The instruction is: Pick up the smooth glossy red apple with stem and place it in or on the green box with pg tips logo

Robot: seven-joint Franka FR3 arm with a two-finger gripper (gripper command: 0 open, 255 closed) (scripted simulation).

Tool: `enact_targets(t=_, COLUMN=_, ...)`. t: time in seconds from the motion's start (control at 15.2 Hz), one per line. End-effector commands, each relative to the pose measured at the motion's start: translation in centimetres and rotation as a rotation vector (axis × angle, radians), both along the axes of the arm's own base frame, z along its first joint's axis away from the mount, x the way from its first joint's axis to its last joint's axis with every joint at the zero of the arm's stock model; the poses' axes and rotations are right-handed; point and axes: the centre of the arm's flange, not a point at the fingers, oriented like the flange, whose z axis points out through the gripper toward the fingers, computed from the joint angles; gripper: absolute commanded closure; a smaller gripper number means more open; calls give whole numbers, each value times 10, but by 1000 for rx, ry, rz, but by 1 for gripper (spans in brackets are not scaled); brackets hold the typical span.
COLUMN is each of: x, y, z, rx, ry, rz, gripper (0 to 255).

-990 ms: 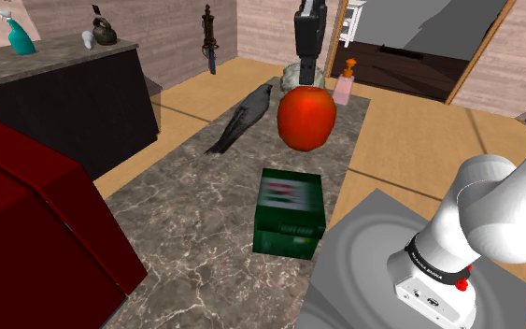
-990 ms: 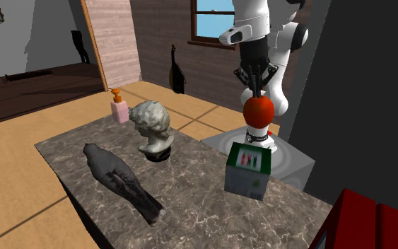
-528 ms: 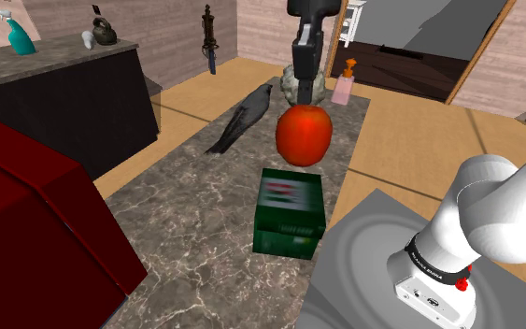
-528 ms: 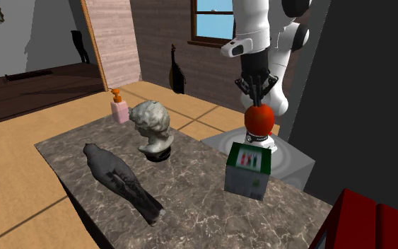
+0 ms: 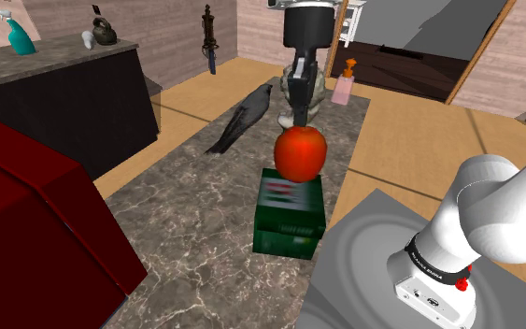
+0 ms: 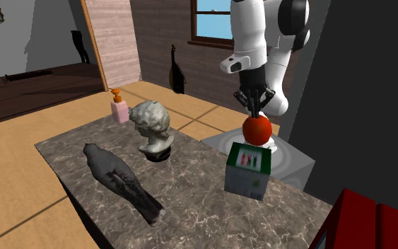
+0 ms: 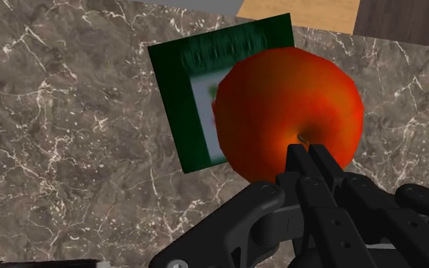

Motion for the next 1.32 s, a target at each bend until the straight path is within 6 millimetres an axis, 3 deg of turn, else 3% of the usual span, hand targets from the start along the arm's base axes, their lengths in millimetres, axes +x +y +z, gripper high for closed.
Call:
enact_targets(t=0.0, x=0, y=0, z=-10, rx=0, ry=-1, rz=0, gripper=255)
enact_targets(t=0.66, x=0, y=0, z=-63, rx=0, ry=-1, rz=0, gripper=255)
enact_targets(t=1.19, x=0, y=0, z=-66, rx=0, ry=-1, rz=0, gripper=255)
enact_targets(t=1.25, x=0, y=0, z=-66, rx=0, ry=-1, rz=0, gripper=0)
